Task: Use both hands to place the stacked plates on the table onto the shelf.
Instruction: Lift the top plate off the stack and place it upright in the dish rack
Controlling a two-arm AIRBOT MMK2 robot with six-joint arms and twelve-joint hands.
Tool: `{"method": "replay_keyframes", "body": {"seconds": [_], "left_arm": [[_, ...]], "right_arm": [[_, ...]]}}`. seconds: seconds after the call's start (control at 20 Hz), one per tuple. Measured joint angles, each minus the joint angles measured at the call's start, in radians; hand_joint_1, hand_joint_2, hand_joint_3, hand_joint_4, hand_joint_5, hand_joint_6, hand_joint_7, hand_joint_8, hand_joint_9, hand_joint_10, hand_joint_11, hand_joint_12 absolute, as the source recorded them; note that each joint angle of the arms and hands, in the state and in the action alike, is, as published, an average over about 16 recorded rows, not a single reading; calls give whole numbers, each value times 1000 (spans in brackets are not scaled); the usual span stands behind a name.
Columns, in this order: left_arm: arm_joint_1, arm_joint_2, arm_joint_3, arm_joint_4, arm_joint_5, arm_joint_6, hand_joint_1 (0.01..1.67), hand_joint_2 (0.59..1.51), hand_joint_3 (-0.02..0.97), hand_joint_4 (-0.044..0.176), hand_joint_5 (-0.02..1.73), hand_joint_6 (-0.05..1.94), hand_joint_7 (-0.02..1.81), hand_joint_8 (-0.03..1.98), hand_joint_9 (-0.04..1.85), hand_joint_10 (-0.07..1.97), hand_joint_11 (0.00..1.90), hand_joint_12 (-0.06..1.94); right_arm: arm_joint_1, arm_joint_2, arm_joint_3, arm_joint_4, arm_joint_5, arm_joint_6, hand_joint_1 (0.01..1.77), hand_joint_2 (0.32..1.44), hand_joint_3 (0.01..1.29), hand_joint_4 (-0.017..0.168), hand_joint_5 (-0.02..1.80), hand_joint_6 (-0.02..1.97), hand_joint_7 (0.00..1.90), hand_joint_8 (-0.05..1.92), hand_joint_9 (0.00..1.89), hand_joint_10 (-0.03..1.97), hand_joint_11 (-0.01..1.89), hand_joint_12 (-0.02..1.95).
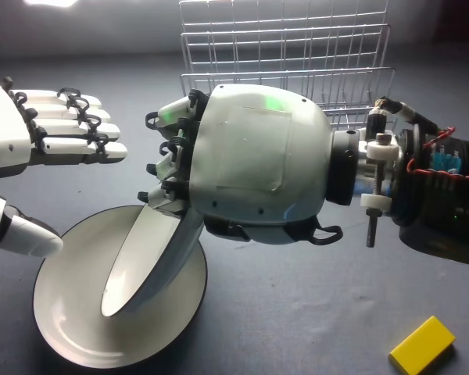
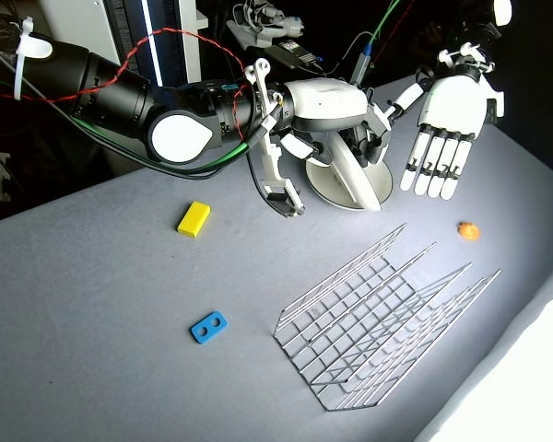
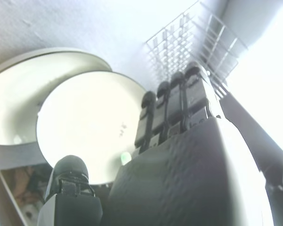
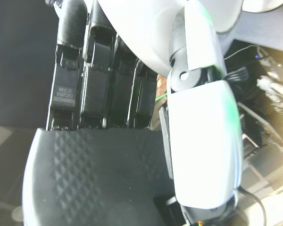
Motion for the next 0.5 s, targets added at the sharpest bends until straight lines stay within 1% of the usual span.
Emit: {"method": "replay_keyframes", "body": {"seconds": [0.3,0.5], "left_arm": [[-2,0,13,0,9,0,23,1101,18,7,80,19,41,-1,19,12,17,-15],[-3,0,20,-1,32,-1,23,1101,18,7,77,19,38,-1,21,12,17,-15]], "right_arm": [[19,25,-9,20,16,0,1191,1002,15,23,948,992,1041,828,1220,5,707,1017],[37,45,-17,31,30,0,1192,1003,15,21,934,993,1037,832,1221,5,708,1023]]}}
